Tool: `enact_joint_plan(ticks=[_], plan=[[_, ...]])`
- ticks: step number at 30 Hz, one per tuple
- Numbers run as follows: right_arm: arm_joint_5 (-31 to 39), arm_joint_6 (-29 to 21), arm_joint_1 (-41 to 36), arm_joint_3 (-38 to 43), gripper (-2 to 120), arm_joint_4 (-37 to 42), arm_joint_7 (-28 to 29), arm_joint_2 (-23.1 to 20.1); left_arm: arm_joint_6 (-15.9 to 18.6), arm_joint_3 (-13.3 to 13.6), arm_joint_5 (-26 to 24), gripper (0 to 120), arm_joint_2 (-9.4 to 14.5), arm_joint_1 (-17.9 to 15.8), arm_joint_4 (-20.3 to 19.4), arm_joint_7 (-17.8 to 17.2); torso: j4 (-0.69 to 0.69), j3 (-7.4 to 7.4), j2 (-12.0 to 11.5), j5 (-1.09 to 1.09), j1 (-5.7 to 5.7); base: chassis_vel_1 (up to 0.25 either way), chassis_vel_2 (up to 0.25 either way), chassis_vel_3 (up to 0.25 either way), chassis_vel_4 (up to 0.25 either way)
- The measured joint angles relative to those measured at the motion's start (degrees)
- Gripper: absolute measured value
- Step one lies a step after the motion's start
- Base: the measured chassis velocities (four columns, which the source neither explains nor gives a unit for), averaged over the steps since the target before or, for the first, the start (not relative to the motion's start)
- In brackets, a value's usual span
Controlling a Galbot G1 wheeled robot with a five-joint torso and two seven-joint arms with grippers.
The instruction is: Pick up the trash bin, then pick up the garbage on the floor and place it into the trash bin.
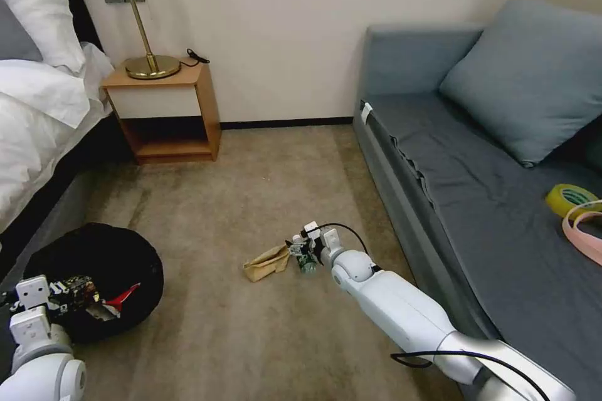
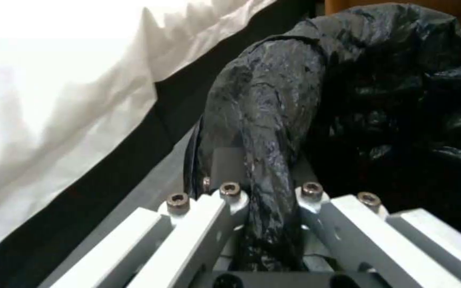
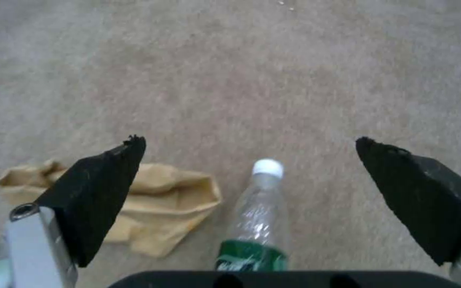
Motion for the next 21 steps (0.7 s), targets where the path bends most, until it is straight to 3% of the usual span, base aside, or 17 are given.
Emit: enact_joint_plan(ticks=[18,21], plan=[[-0.9,-0.4,0.0,0.0,100,0.6,-0.7,-0.7,-0.6,0.1,0.1,4,-0.1,0.2,-0.5,0.1,0.01,0.00,0.0,0.01,0.00,-0.115,0.105,0.112,-0.108],[-0.5,-2.7,-0.7,-1.5,100,2.9,-0.7,-2.6,-0.5,-0.3,0.0,4,0.2,0.3,-0.5,0.1,-0.01,0.00,0.0,0.01,0.00,-0.123,0.107,0.117,-0.104]])
